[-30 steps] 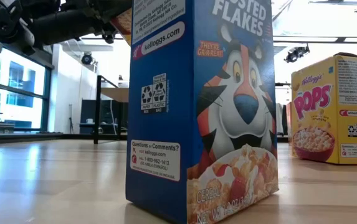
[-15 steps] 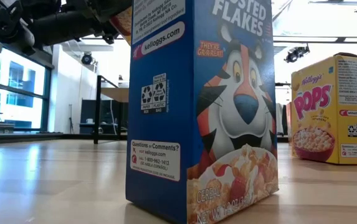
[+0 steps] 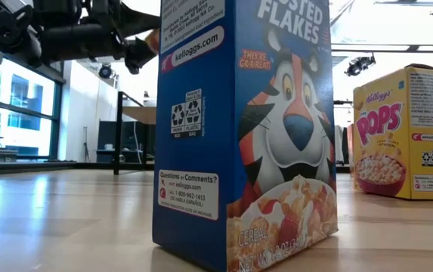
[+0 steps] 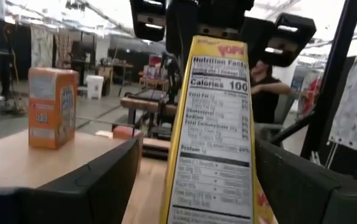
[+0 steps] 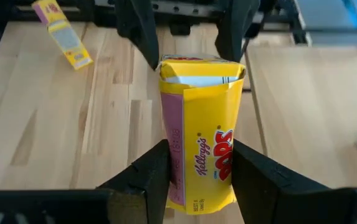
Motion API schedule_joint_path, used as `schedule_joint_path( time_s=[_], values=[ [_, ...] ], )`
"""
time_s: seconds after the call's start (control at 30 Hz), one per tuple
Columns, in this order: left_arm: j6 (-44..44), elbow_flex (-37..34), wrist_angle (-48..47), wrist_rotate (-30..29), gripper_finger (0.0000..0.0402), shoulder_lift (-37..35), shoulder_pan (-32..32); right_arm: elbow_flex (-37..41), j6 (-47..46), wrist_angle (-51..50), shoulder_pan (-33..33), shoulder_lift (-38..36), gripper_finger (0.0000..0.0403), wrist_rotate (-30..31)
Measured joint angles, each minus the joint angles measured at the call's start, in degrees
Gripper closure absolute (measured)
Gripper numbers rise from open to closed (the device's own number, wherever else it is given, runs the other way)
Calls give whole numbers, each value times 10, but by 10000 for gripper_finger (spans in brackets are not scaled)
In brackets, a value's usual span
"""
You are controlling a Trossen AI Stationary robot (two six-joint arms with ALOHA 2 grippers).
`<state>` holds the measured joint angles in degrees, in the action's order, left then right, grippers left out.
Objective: Stack cereal on shelf
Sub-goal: Put the bottom right yellow cereal box on the shelf
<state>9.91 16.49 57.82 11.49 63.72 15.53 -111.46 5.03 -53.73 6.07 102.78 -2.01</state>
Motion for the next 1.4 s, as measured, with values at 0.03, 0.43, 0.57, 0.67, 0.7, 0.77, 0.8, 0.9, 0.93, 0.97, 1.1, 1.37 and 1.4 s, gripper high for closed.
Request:
schedule_joint_path(
  time_s=[0.03, 0.43, 0.57, 0.67, 0.7, 0.77, 0.8, 0.9, 0.93, 0.97, 1.1, 1.37, 1.4],
  values=[
    [0, 0, -2, 0, 100, 0, -1, 0, -2, -9, 0, 0, 258, 0],
    [-22, 108, -221, 17, 101, 0, -2, 0, -29, -37, 0, 0, 258, -1],
    [-68, 170, -340, 18, 101, 0, -5, 0, -37, -45, 0, 0, 258, -2],
    [-70, 187, -342, 18, 101, 0, -9, 0, -37, -50, 0, 0, 258, -4],
    [-70, 192, -344, 18, 101, 0, -10, 0, -38, -53, 0, 0, 258, -7],
    [-70, 203, -355, 19, 101, 0, -10, 0, -38, -56, 0, 0, 258, -15],
    [-71, 210, -368, 19, 101, 0, -10, 0, -38, -56, 0, 0, 258, -18],
    [-71, 227, -410, 20, 101, 0, -10, 0, -38, -56, 0, 0, 258, -29],
    [-71, 233, -422, 20, 101, 0, -10, 0, -37, -56, 0, 0, 258, -30],
    [-71, 238, -432, 20, 101, 0, -10, 0, -37, -56, 0, 0, 258, -30],
    [-61, 251, -449, 47, 101, 0, -10, 0, -37, -54, 0, 0, 258, -32],
    [-55, 251, -466, 49, 101, 7, -10, 0, -36, -45, 0, 0, 258, -32],
    [-55, 251, -467, 49, 101, 10, -10, 0, -36, -45, 0, 0, 258, -32]
  ],
)
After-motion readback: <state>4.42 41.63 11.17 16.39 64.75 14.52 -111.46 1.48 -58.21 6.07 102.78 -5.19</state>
